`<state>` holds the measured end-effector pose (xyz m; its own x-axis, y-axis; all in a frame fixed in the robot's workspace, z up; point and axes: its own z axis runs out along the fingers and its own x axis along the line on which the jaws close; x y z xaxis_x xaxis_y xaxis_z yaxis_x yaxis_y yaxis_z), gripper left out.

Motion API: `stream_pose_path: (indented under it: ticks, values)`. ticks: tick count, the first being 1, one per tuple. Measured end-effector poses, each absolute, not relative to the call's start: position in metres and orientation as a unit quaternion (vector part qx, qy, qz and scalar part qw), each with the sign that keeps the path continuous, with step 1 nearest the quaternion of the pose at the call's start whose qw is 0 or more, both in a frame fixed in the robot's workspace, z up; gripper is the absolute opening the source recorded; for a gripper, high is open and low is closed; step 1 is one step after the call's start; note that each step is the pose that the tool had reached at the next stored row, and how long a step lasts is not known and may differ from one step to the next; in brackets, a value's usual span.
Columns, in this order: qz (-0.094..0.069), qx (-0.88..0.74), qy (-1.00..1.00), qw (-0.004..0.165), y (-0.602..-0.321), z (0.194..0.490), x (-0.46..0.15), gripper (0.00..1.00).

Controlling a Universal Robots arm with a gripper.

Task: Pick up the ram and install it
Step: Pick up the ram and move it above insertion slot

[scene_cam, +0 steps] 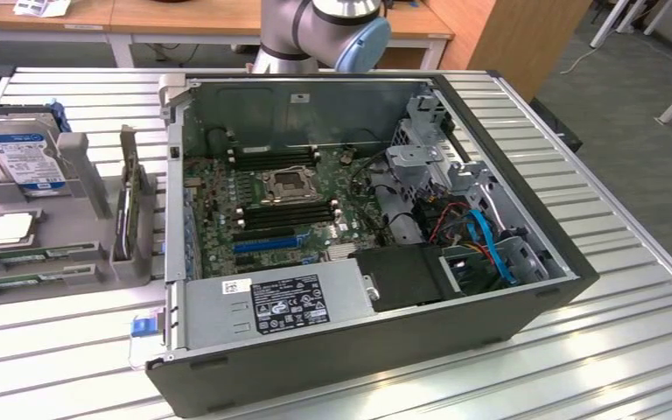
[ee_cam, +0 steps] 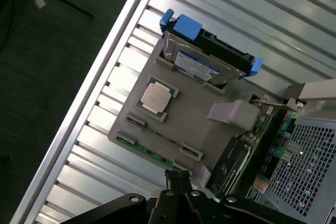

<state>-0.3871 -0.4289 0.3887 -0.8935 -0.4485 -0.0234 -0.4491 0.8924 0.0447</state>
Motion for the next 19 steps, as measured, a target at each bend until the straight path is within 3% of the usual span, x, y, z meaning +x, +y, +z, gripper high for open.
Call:
stream_pose_path:
  ticks: [19]
  values:
    - [0.025, -0.371, 0.928, 0.003, -0.4289, 0.3876, -0.3871, 0.10]
